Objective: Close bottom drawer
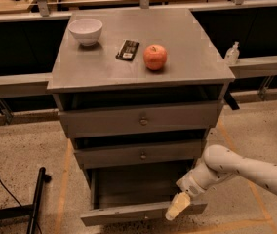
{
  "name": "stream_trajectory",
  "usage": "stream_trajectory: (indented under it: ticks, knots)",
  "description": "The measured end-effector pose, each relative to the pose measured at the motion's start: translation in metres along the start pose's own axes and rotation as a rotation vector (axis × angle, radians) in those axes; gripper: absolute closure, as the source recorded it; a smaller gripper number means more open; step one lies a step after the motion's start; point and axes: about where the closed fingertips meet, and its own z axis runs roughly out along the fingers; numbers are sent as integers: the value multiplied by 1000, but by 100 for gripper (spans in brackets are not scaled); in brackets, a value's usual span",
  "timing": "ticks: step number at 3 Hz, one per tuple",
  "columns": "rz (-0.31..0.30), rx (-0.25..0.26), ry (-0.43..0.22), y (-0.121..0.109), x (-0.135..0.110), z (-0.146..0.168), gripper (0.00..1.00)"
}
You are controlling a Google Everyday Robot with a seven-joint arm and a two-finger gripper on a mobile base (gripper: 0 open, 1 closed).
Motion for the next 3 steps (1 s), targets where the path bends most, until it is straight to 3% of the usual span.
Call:
stream_trajectory:
  ticks: [2, 3]
  knots:
    - [6, -17, 9, -6, 6, 10, 0]
    - [24, -13, -31, -20, 29, 25, 0]
